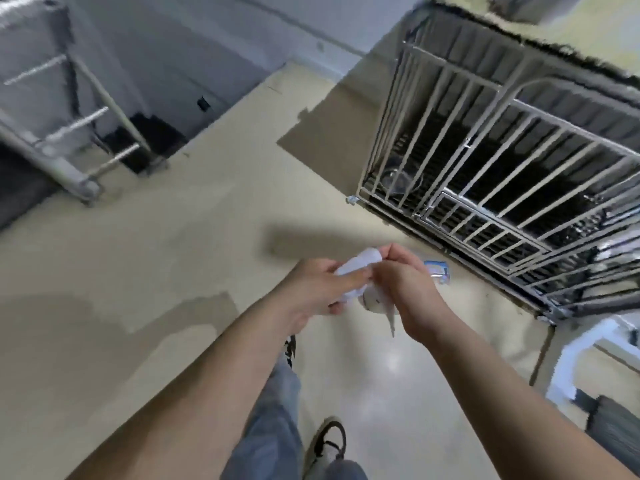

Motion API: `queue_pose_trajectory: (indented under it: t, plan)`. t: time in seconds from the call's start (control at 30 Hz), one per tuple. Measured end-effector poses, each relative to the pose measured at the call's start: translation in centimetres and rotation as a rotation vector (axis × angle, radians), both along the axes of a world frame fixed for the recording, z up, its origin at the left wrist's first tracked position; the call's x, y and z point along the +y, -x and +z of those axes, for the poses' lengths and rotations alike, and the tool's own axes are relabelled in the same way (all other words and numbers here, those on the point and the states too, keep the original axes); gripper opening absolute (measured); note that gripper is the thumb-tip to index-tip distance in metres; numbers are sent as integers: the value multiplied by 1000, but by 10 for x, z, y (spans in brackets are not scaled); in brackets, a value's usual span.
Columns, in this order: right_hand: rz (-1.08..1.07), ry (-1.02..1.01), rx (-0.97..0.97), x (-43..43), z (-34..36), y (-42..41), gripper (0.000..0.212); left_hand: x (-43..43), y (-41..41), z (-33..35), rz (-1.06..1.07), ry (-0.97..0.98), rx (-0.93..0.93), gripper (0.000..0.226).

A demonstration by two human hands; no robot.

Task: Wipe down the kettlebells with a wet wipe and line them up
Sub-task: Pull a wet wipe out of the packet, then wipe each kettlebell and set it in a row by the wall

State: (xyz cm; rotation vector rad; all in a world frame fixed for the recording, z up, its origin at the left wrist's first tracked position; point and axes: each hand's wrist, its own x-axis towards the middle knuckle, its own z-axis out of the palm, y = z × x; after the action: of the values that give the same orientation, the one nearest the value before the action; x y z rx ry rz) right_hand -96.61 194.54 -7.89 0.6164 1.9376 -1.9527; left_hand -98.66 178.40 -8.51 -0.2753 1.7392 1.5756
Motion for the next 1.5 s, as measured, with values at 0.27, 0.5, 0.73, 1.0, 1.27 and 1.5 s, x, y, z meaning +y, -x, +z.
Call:
queue_pose_trajectory:
  t: [0.27, 0.5, 0.73, 1.0, 1.27, 1.5]
  plan:
    - [669, -98, 2, -245, 69, -84, 17, -237, -177, 54, 588, -147, 81, 35]
    - [1068, -108, -17, -513, 71, -211, 24, -444, -369, 76, 1189, -300, 290, 26]
    - [1337, -18, -103, -741, 82, -347, 29, -615, -535, 85, 1546, -232, 374, 34]
    - [1563, 47, -75, -926, 95, -400, 22, -768, -586, 86, 1702, -212, 464, 33]
    - [1834, 62, -92, -1118, 91, -422, 35, -911, -599, 95, 1981, -89, 476, 35]
    - [2011, 7, -172, -1252, 76, -498, 23, -1014, -667, 82, 2238, -51, 422, 33]
